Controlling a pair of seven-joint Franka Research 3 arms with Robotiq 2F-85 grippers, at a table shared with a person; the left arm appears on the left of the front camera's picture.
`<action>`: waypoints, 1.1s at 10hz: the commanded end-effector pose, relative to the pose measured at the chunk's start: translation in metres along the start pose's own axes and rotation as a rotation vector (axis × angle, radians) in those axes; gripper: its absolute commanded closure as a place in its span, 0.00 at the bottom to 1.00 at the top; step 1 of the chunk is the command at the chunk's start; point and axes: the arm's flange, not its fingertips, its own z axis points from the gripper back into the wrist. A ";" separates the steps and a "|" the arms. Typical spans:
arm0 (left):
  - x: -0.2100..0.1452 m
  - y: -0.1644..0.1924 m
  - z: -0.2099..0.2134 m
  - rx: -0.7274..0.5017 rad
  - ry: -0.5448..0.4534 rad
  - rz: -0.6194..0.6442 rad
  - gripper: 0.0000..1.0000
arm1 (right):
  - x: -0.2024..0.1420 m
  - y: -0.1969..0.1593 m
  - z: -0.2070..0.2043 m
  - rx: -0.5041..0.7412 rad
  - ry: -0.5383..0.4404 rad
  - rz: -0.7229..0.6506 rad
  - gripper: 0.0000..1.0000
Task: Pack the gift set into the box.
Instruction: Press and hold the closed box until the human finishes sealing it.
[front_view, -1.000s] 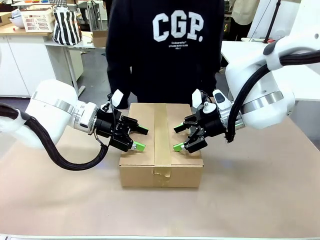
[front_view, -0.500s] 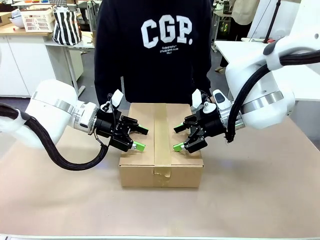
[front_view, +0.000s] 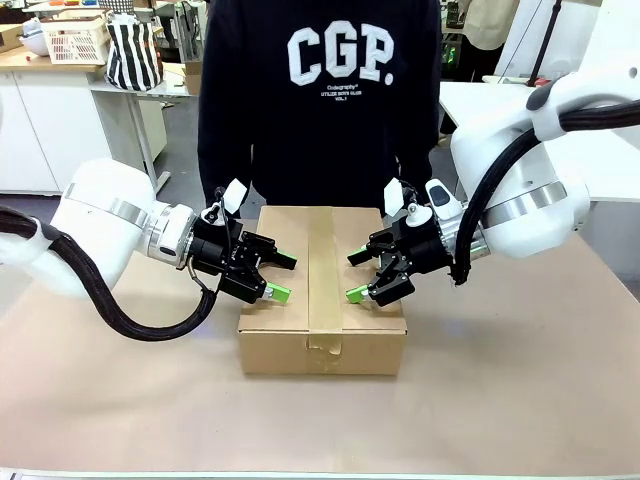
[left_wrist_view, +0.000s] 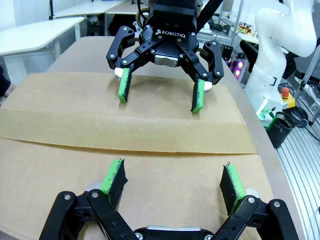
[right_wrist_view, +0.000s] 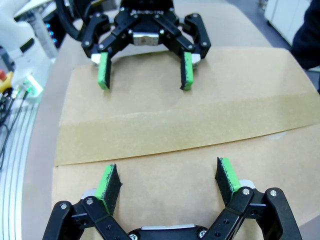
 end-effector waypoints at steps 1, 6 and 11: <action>-0.003 -0.001 0.001 -0.002 -0.004 0.012 0.00 | -0.005 0.002 -0.002 -0.003 0.003 -0.015 0.00; 0.032 -0.013 0.039 -0.039 -0.271 0.262 0.00 | 0.026 0.011 0.039 0.197 -0.001 -0.355 0.00; 0.044 -0.106 0.109 -0.198 -0.323 0.999 0.00 | 0.028 0.078 0.141 0.008 -0.060 -0.738 0.00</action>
